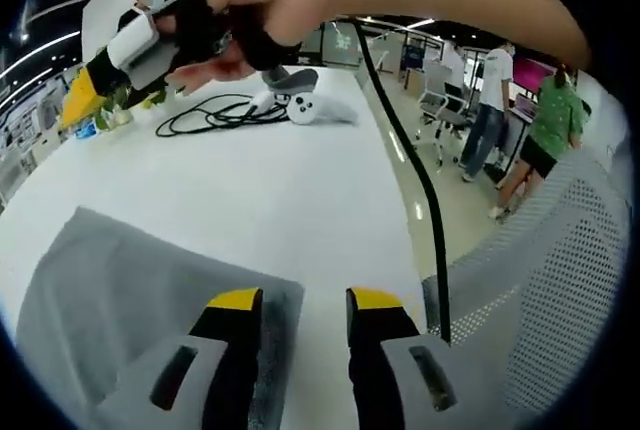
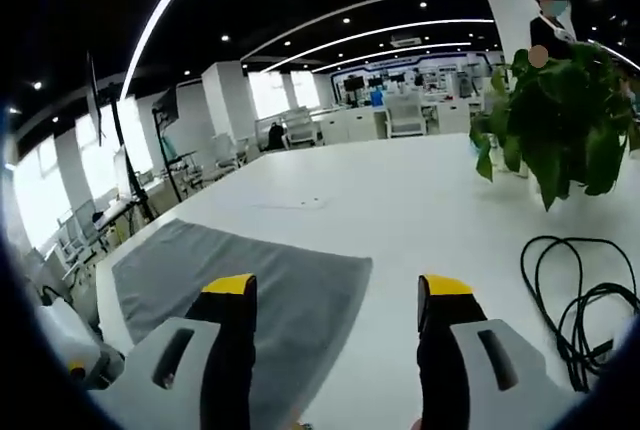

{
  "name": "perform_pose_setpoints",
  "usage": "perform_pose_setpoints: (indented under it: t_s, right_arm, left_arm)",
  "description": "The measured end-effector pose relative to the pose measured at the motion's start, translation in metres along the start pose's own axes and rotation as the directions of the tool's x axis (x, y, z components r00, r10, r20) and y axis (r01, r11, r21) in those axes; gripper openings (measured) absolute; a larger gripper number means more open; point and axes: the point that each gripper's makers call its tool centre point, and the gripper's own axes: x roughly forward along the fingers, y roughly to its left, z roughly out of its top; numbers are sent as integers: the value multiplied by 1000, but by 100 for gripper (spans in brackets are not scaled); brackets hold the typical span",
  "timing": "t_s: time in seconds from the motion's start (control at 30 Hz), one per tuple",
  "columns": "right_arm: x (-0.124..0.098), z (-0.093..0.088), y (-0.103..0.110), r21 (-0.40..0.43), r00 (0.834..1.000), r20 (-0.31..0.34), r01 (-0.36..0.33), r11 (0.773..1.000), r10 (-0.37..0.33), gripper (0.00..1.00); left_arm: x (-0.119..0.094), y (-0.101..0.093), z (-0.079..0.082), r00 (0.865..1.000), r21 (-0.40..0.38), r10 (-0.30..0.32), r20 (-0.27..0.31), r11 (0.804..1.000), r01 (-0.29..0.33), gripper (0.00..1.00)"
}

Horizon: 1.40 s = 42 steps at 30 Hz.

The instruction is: Fold the towel on the table until its edges align and the towel forms a compact rectangular stack.

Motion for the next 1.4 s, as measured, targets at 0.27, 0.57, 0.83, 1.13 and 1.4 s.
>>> perform_pose_setpoints:
  t_s: [0.27, 0.57, 0.83, 1.13, 1.4]
  right_arm:
    - [11, -11, 2, -1, 999, -31, -16, 1000, 15, 65]
    - [21, -15, -8, 24, 1000, -30, -6, 1000, 7, 64]
    - [35, -25, -3, 10, 998, -60, -21, 1000, 21, 64]
    - [56, -36, -6, 14, 996, -91, 2, 1000, -1, 60]
    - [81, -48, -23, 53, 990, -120, 81, 995, -74, 56]
  left_arm:
    - [10, 10, -3, 999, -45, 45, 2, 998, -45, 27]
    - [12, 9, -5, 995, 118, 94, -21, 989, -91, 14]
    - [12, 6, -5, 995, 95, 98, -31, 991, -95, 5]
    - [9, 8, -3, 997, 73, 71, -16, 995, -70, 4]
    - [9, 7, -4, 998, 77, 60, -14, 995, -59, 4]
